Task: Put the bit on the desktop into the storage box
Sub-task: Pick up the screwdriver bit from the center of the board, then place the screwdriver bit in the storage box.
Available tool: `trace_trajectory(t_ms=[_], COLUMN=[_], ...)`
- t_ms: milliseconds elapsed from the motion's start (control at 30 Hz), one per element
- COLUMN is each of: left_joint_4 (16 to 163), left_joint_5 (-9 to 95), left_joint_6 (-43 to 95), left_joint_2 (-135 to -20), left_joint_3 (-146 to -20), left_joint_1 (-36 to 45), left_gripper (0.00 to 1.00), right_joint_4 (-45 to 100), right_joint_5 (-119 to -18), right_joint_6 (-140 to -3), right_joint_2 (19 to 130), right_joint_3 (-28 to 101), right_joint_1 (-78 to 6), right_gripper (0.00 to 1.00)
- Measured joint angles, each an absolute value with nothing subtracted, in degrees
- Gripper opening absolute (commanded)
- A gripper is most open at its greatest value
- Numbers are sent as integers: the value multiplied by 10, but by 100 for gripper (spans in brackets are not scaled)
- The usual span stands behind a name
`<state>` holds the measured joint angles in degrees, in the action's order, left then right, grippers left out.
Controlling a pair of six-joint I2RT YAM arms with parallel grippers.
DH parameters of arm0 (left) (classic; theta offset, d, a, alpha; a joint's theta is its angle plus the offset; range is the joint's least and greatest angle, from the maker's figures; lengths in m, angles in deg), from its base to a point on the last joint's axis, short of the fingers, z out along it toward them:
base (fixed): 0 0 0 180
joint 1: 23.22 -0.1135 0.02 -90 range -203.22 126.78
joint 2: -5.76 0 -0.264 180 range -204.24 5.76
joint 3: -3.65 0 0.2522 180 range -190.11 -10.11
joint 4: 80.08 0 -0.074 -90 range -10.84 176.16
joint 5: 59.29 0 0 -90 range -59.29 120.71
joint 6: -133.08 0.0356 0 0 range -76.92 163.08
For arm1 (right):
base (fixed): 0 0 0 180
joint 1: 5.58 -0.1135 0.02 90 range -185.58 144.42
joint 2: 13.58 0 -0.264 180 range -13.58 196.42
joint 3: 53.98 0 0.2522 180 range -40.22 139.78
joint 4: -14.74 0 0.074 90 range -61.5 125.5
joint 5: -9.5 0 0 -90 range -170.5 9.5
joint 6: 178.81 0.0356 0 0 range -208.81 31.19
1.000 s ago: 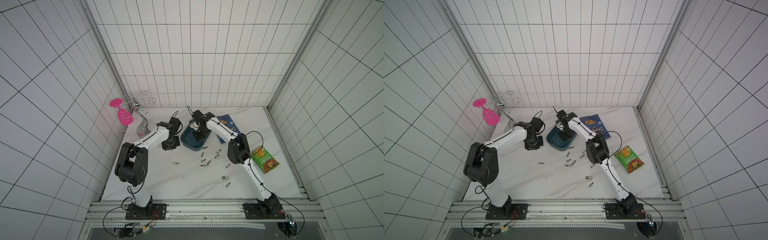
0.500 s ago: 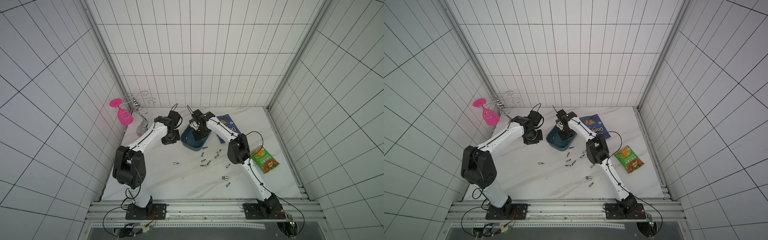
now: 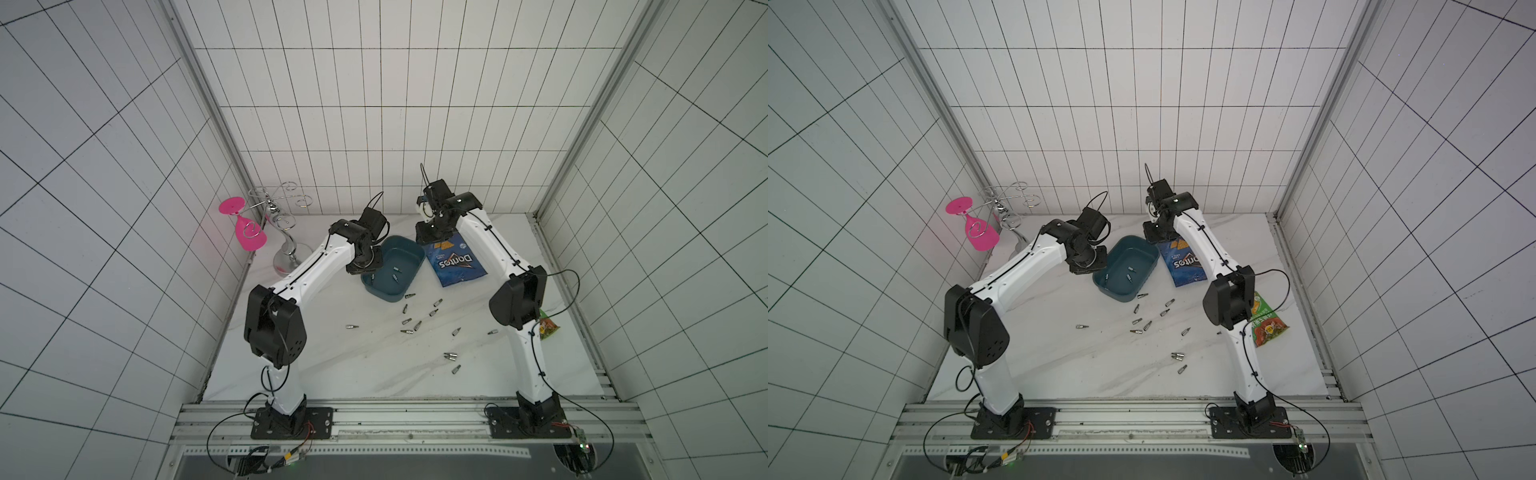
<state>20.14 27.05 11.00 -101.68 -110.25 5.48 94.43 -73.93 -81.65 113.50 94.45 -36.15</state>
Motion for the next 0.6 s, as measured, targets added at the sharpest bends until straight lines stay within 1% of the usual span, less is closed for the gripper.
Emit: trace_trajectory(t_ms=[200, 267, 400, 600], left_joint_4=[217, 220, 223, 230], left_joint_5=[289, 295, 308, 318], left_joint_6=[114, 116, 120, 130], left_joint_2=[-1106, -1129, -1172, -1228], left_joint_3=[-1150, -1163, -1199, -1252], left_joint_1=[55, 55, 56, 56], left_gripper=[0, 0, 0, 0], right_joint_4=[921, 914, 901, 881], right_joint_5=[-764, -770, -784, -801], right_joint_6=[-808, -801, -779, -741], right_joint_2=[1008, 979, 922, 808], right_joint_3=[755, 697, 586, 430], right_joint_1=[-304, -299, -299, -298], right_gripper=[51, 51, 60, 64])
